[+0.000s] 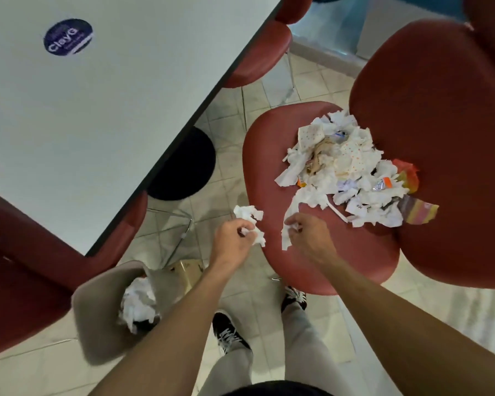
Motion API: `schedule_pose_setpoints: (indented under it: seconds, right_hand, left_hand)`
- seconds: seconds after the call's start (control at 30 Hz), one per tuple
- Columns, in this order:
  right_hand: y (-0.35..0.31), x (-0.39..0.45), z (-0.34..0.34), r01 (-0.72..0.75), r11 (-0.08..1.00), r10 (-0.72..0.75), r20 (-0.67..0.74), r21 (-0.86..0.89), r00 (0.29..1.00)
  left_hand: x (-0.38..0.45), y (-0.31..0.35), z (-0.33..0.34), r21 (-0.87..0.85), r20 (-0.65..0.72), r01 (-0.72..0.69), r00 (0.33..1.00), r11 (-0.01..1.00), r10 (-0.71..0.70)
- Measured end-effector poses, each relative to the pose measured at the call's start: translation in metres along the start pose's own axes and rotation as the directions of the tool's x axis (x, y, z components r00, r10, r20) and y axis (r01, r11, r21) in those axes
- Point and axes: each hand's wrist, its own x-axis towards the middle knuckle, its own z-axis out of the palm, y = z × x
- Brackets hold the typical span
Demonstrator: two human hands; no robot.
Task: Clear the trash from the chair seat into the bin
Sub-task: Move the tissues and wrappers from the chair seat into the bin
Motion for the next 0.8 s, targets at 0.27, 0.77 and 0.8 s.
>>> schedule_pose_setpoints:
  seconds: [0.27,0.77,0.8]
  right_hand:
    - [-0.05,-0.056,0.076,0.106,0.994,-0.101,0.107,-0.04,0.989]
    - [-0.143,-0.141,0.247,0.434,0.887,-0.265,0.594,-0.158,0.759]
    - [-0.146,-0.143,0.254,0.458,0.872,-0.264,0.623,-0.171,0.736]
  left_hand:
    - [-0.065,-0.096,-0.056,-0.131,-0.065,0.109,0.991,0.985,-0.118]
    - [-0.151,-0.242,-0.154,-0.295,-0.327,0.291,0.864,0.91,-0.382]
    - [-0.151,-0.246,-0.157,-0.3,-0.326,0.308,0.856,0.903,-0.4]
